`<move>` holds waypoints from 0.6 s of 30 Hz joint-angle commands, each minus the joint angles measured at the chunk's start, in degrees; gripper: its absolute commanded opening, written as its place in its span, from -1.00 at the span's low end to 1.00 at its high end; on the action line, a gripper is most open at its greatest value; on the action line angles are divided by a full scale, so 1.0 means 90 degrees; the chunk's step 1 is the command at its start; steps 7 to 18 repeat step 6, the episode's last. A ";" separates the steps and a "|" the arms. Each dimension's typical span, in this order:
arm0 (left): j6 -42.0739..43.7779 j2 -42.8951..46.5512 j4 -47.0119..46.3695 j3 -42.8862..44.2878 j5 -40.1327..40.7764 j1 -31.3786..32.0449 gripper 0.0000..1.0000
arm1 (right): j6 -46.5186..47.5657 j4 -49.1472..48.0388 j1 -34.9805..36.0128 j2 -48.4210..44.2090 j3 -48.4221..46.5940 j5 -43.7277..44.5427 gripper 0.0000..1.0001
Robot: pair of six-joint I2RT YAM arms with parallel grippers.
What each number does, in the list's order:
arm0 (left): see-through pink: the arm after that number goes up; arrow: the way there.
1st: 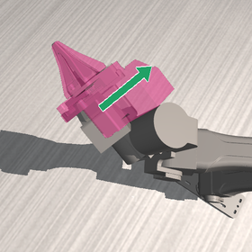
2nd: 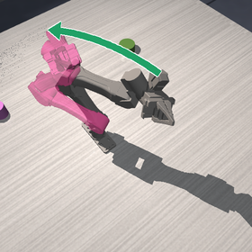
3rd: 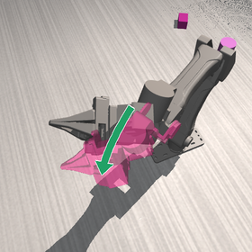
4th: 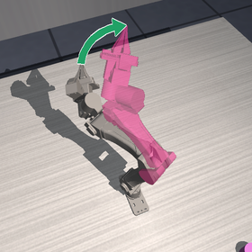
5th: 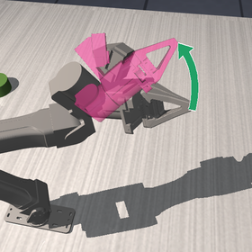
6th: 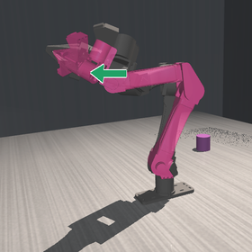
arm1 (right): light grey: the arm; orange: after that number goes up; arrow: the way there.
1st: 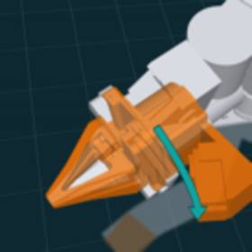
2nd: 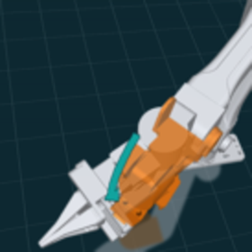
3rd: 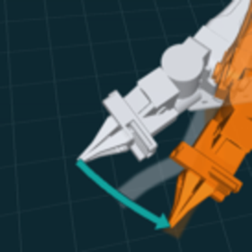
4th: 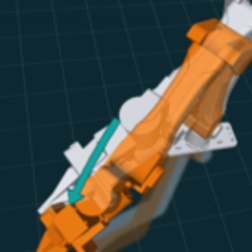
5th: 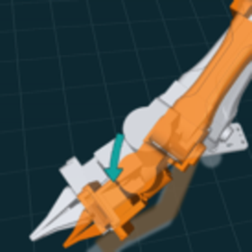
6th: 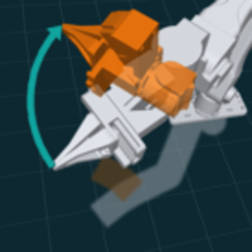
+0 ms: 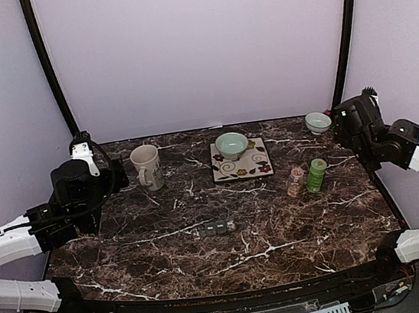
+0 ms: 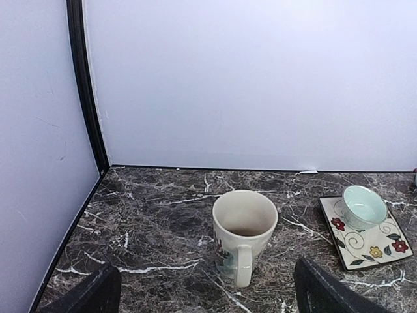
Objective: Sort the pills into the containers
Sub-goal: Reset both arms
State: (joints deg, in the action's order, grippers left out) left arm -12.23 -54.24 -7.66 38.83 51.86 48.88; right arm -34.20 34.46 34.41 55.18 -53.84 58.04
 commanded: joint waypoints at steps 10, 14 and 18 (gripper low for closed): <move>0.0093 0.0481 -0.0151 -0.0291 0.0128 -0.0068 0.91 | -0.1578 0.1390 -0.0028 0.0099 -0.0294 0.0593 1.00; 0.0093 0.0481 -0.0151 -0.0291 0.0128 -0.0068 0.91 | -0.1578 0.1390 -0.0028 0.0099 -0.0294 0.0593 1.00; 0.0093 0.0481 -0.0151 -0.0291 0.0128 -0.0068 0.91 | -0.1578 0.1390 -0.0028 0.0099 -0.0294 0.0593 1.00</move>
